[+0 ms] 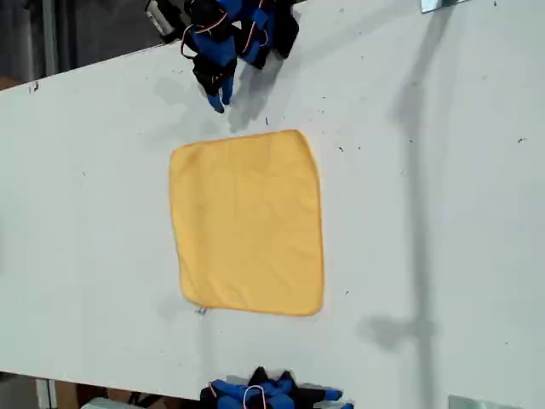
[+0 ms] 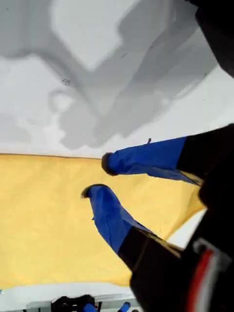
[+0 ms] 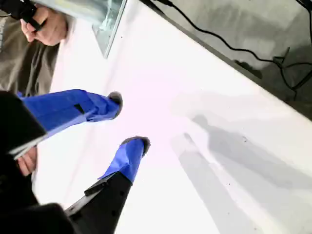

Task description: Grasp corners of a square towel and fold twice.

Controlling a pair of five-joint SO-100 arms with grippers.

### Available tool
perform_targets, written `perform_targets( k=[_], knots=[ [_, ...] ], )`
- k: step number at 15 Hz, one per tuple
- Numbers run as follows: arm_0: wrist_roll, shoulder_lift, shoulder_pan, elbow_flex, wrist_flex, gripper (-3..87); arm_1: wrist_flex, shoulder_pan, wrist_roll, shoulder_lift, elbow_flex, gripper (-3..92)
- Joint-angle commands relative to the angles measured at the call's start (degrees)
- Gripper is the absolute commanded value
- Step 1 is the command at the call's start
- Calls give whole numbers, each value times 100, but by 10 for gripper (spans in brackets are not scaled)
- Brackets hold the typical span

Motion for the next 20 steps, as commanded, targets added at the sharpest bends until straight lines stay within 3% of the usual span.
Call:
perform_targets(
  k=[1, 7, 8, 9, 10, 13, 16, 20],
  knots=[
    [-1090, 44, -11979, -290, 141, 95, -615, -378, -1881, -44, 158, 64],
    [-1011, 53, -11971, -299, 123, 119, -633, -387, -1925, -44, 158, 64],
    [-1020, 53, -11971, -290, 114, 132, -861, -554, -2338, -53, 158, 120],
    [-1002, 53, -11953, -246, 9, 142, -1652, -976, -2865, -308, 114, 240],
    [-967, 53, -11953, -220, -79, 147, -2188, -1266, -3120, -1345, -413, 287],
    [-932, 53, -11918, -193, -114, 149, -2443, -2549, -3595, -6803, -3129, 394],
    [-932, 53, -11900, -193, -88, 143, -1863, -3445, -3463, -9299, -4526, 397],
    [-888, 53, -11900, -193, -123, 137, -914, -4421, -2830, -9202, -4658, 402]
  ],
)
